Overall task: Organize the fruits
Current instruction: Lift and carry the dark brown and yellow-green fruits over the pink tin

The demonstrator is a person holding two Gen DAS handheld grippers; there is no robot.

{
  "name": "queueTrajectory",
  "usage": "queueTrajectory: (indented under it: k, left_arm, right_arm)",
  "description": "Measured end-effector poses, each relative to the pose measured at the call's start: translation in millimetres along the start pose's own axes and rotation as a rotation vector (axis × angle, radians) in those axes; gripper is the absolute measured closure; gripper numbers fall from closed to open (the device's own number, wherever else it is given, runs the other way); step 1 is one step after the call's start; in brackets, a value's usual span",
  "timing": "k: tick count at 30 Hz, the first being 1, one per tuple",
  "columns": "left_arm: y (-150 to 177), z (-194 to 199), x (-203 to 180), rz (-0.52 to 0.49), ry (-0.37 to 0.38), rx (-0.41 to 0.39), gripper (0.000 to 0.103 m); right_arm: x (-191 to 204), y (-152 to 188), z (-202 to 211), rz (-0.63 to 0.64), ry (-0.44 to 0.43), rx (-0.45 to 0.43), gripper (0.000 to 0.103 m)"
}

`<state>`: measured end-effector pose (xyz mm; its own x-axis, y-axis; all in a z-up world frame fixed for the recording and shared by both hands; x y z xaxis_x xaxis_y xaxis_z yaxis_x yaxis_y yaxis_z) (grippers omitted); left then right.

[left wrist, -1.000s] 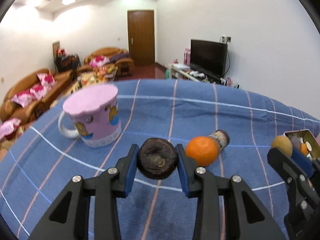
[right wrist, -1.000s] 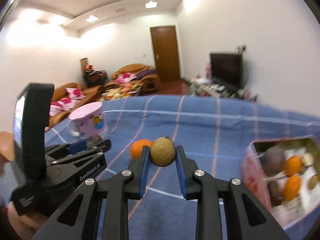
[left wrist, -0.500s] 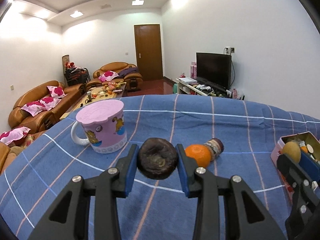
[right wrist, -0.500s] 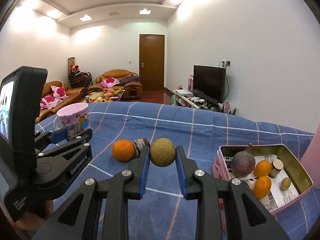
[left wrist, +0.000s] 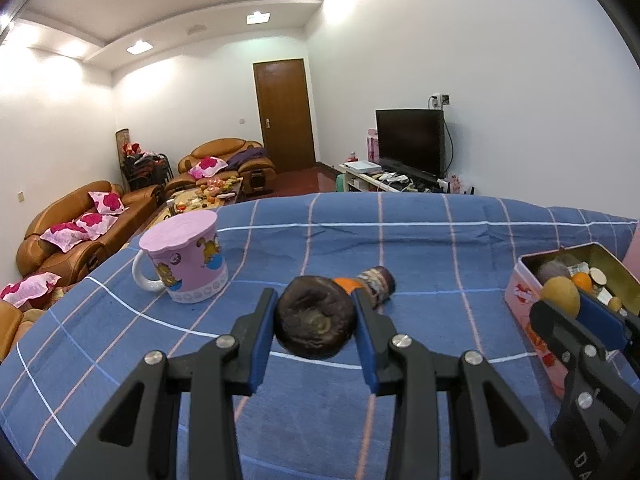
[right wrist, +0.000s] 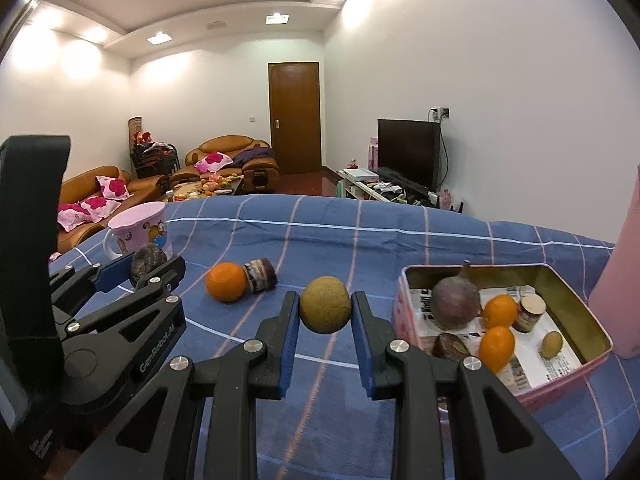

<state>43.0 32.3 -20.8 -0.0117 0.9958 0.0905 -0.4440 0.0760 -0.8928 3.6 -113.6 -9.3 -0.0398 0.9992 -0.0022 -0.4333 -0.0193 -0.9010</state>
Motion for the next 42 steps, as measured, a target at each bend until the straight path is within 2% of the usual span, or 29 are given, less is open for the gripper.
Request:
queueTrajectory:
  k: [16,31,42]
  left_arm:
    - [0.0,15.8,-48.4,-0.005,0.043,-0.002,0.064]
    - [-4.5,33.2,-107.2,-0.026,0.112,-0.048,0.064]
    - [-9.5,35.9,-149.5,-0.059,0.155,-0.062,0.064]
  right_arm:
    - [-48.7,4.6,17.7,0.005,0.042,-0.013,0.075]
    - [-100.4,7.6,31.0,0.016,0.112,-0.036,0.075]
    - [-147.8,6.8,34.5,-0.034,0.173,-0.038,0.075]
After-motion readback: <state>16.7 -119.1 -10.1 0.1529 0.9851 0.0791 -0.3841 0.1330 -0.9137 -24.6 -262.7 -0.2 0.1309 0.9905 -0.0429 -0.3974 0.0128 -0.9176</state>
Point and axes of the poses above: each gripper's, at about its wrist camera, not at the fingertips, and z roughly against the way its jaws point, x to its left, y to its underside, the point moved 4 cm from there along -z, roughly the way its jaws point
